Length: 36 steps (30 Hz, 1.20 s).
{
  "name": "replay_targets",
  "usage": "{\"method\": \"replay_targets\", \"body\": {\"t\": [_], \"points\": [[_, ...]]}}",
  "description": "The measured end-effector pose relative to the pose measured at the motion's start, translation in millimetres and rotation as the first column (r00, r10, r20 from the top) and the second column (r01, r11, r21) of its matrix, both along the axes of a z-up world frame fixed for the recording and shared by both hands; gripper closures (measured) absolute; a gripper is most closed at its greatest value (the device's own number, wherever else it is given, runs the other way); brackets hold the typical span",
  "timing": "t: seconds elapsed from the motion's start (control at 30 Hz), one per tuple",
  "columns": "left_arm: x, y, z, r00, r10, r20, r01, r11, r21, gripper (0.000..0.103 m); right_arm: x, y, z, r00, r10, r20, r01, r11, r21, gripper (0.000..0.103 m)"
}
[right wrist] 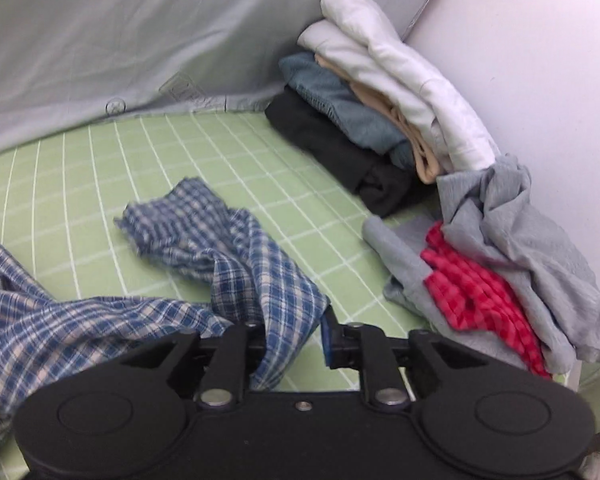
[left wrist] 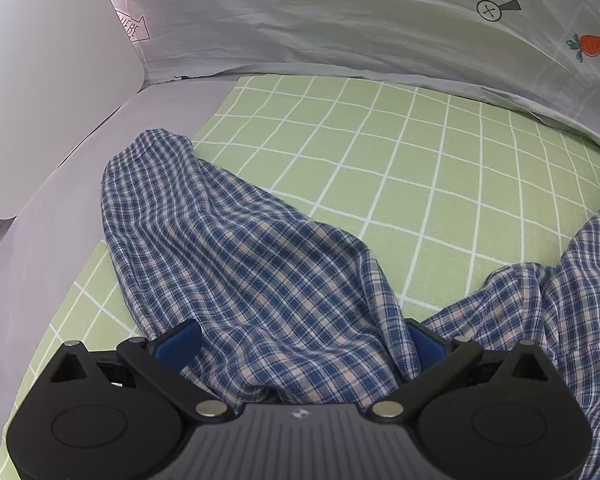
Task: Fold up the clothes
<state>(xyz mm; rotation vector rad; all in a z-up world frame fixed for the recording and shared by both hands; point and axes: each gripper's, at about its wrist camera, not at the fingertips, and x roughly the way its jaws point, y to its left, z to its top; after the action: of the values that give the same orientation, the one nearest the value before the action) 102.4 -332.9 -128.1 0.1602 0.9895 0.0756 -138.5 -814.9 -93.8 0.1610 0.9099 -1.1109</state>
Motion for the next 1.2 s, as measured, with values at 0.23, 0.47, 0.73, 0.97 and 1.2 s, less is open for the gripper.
{"method": "replay_targets", "body": {"t": [0.23, 0.47, 0.73, 0.97, 1.2], "points": [[6.8, -31.6, 20.3, 0.992, -0.126, 0.029, 0.128, 0.989, -0.069, 0.0, 23.1, 30.1, 26.4, 0.989, 0.116, 0.093, -0.109, 0.992, -0.069, 0.031], [22.4, -78.7, 17.1, 0.95, -0.313, 0.015, 0.312, 0.937, -0.158, 0.0, 107.8, 49.5, 33.2, 0.858, 0.399, 0.323, -0.437, 0.898, 0.049, 0.021], [24.0, -113.4, -1.9, 0.92, -0.391, -0.008, 0.386, 0.912, -0.141, 0.0, 185.0, 68.9, -32.0, 0.791, 0.538, 0.292, -0.607, 0.752, 0.257, 0.04], [14.2, -105.4, -9.9, 0.924, -0.38, -0.029, 0.372, 0.916, -0.149, 0.0, 127.7, 60.8, -22.4, 0.821, 0.46, 0.337, -0.541, 0.815, 0.207, 0.101], [4.2, -102.9, -8.6, 0.924, -0.382, -0.022, 0.372, 0.91, -0.181, 0.0, 76.6, 53.5, -42.1, 0.92, 0.356, 0.165, -0.388, 0.89, 0.239, 0.098]]}}
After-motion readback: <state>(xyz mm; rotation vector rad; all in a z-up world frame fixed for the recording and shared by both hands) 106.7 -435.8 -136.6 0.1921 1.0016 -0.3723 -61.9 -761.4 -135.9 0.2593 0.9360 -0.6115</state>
